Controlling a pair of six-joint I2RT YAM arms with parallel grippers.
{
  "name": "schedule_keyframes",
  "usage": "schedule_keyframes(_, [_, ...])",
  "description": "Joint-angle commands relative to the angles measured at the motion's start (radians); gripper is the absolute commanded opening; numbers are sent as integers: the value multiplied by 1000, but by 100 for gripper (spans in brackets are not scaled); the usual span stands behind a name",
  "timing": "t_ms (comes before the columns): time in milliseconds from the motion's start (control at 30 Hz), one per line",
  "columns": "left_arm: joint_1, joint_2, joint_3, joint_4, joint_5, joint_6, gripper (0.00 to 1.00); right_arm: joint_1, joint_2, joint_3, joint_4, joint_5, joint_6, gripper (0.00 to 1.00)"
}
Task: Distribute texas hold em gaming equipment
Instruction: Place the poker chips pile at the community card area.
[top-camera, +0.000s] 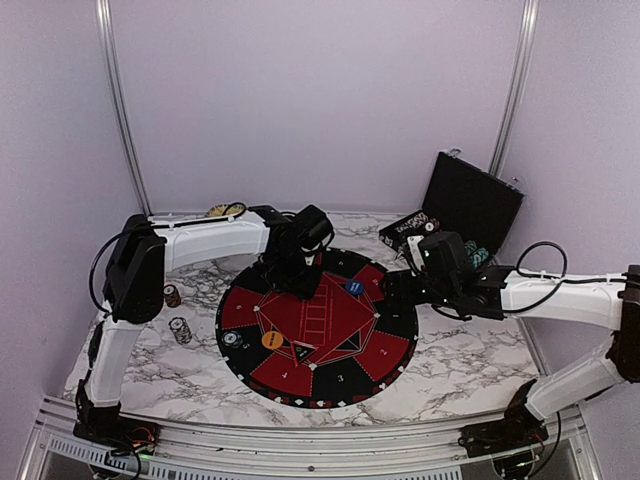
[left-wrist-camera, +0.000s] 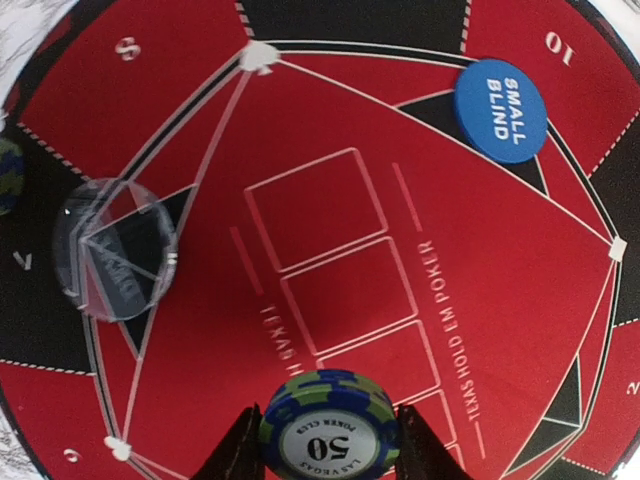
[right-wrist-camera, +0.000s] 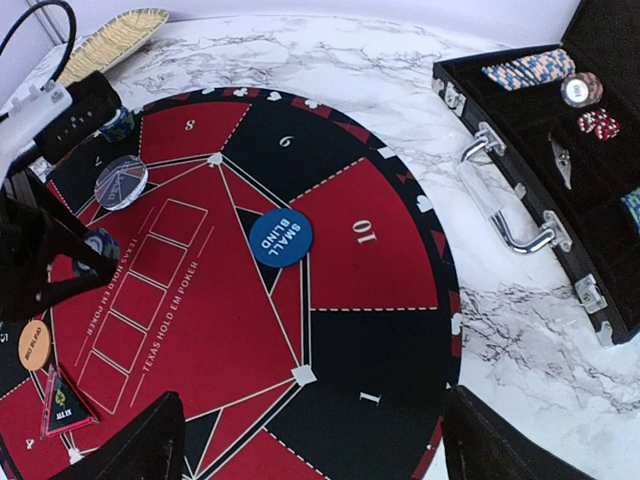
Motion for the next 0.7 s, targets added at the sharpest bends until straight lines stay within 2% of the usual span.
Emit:
schedule_keyframes(0, [-60,99,127,-95,20,-17,32,-21,-48,-21,-22,7,21,86])
schedule_keyframes(167, [-100,190,225,-120,29,-23,32,-26,-73,-46,-34,10,28,86])
schedule_keyframes(400, [-111,228,242,-122,26,-25,35,-27,-87,-56,-46,8,28,86])
schedule_keyframes(467, [-112,228,246,-123,24,-26,39,-27,-85,-51,-52,1,28,86])
schedule_keyframes(667, [-110,202,258,-120,12,-27,62,-26,-50,-25,-71,-23,19,86])
